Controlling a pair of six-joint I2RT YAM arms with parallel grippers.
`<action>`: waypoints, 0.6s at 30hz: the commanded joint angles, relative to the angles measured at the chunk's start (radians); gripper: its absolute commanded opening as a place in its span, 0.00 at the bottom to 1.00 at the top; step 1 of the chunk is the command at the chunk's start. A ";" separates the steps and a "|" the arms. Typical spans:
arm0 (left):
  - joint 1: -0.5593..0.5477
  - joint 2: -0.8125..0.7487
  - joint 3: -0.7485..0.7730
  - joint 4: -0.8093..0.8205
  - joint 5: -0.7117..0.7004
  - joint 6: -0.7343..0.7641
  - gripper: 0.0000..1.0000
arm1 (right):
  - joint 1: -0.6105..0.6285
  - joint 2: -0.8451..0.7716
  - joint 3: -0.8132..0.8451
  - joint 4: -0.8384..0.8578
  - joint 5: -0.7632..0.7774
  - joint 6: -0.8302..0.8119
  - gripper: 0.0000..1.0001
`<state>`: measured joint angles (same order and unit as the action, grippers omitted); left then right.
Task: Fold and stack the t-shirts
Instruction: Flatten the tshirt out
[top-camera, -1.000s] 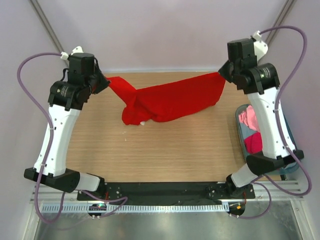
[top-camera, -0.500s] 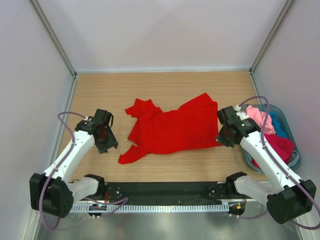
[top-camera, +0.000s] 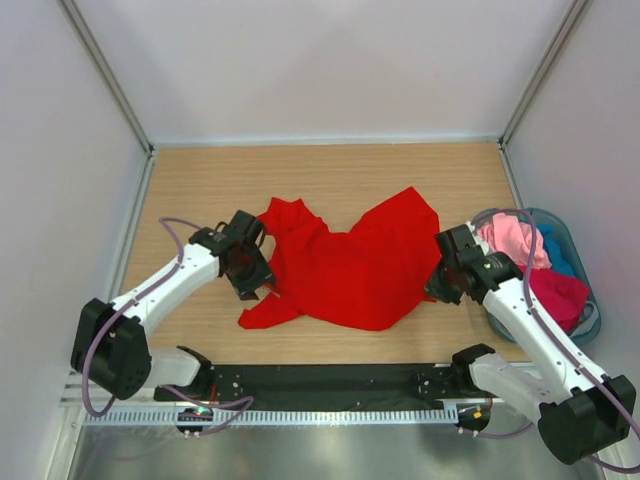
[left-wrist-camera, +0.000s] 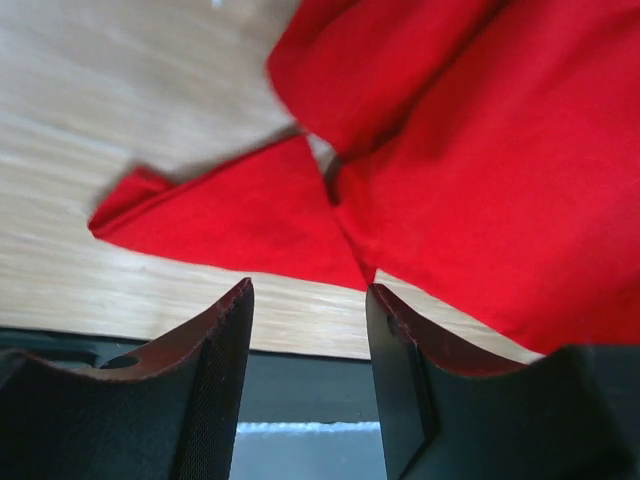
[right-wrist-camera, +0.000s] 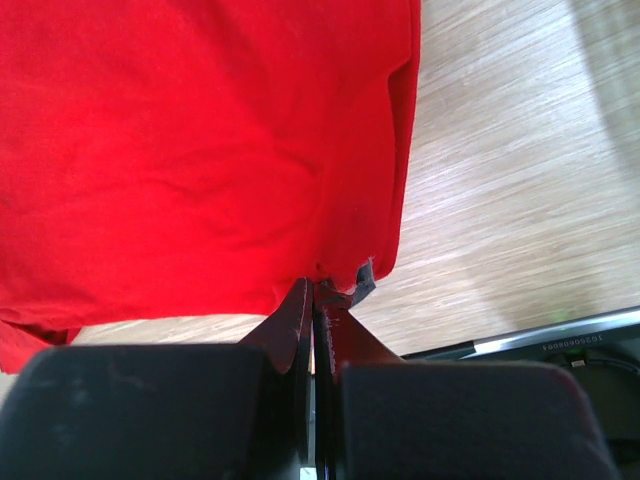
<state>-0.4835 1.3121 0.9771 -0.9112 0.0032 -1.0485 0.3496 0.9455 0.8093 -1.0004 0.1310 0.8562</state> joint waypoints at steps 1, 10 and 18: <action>-0.003 0.013 -0.071 0.072 0.063 -0.209 0.50 | 0.005 -0.001 0.004 0.031 -0.036 -0.029 0.01; 0.003 0.261 0.063 -0.034 0.051 -0.315 0.42 | 0.005 0.006 0.031 0.045 -0.008 -0.069 0.01; 0.025 0.412 0.223 -0.151 0.011 -0.300 0.35 | 0.006 0.018 0.041 0.046 0.021 -0.072 0.01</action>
<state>-0.4751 1.7199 1.1824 -0.9977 0.0422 -1.3254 0.3500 0.9646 0.8097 -0.9787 0.1234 0.8043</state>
